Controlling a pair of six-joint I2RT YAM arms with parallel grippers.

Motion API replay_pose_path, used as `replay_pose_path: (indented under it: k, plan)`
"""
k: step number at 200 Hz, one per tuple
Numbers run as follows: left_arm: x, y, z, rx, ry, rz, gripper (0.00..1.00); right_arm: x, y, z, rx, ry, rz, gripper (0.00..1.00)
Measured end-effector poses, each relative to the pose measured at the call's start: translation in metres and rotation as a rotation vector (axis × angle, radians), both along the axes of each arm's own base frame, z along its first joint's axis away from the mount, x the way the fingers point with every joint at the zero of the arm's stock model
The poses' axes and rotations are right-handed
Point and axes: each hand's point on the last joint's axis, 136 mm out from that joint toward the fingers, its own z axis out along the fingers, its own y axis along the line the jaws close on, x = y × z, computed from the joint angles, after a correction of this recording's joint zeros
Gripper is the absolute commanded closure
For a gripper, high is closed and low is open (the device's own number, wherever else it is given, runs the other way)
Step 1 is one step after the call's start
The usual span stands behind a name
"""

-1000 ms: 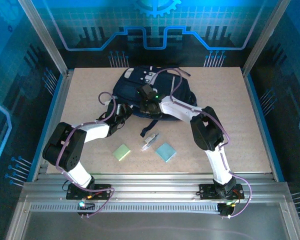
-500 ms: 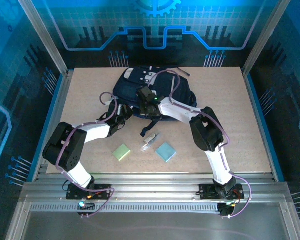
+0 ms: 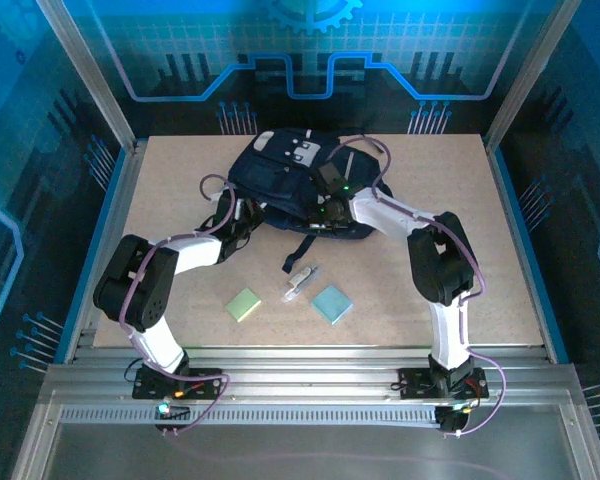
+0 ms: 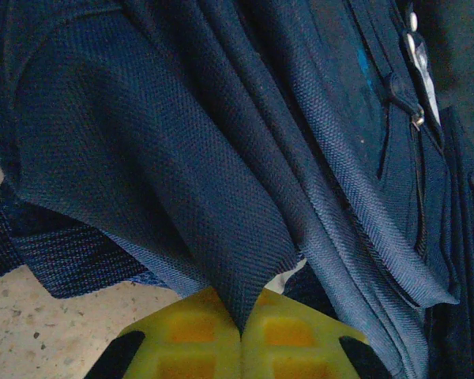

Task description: Pack the student bag

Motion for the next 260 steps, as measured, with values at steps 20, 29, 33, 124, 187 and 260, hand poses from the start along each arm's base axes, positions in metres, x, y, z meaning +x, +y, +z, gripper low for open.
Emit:
replay_pose_path:
  k: [20, 29, 33, 124, 187, 260]
  plan:
    - [0.001, 0.001, 0.001, 0.013, 0.002, -0.007, 1.0, -0.001, -0.013, -0.003, -0.062, -0.002, 0.034, 1.0]
    - [0.002, 0.001, 0.002, 0.018, 0.002, -0.012, 1.0, 0.0, -0.02, -0.003, -0.091, -0.003, 0.045, 1.0]
    - [0.004, 0.001, 0.003, 0.02, 0.002, -0.015, 1.0, 0.0, -0.023, -0.003, -0.101, -0.004, 0.051, 1.0]
    - [0.066, 0.001, 0.017, 0.099, 0.03, -0.072, 0.44, 0.003, -0.065, 0.023, -0.036, -0.028, 0.046, 1.0]
    - [0.047, 0.028, 0.026, 0.132, 0.096, -0.036, 0.01, -0.012, 0.006, 0.023, 0.216, 0.059, 0.1, 1.0]
    - [-0.023, 0.03, 0.081, -0.011, -0.027, 0.0, 0.01, -0.014, 0.109, 0.042, 0.399, 0.088, 0.246, 1.0]
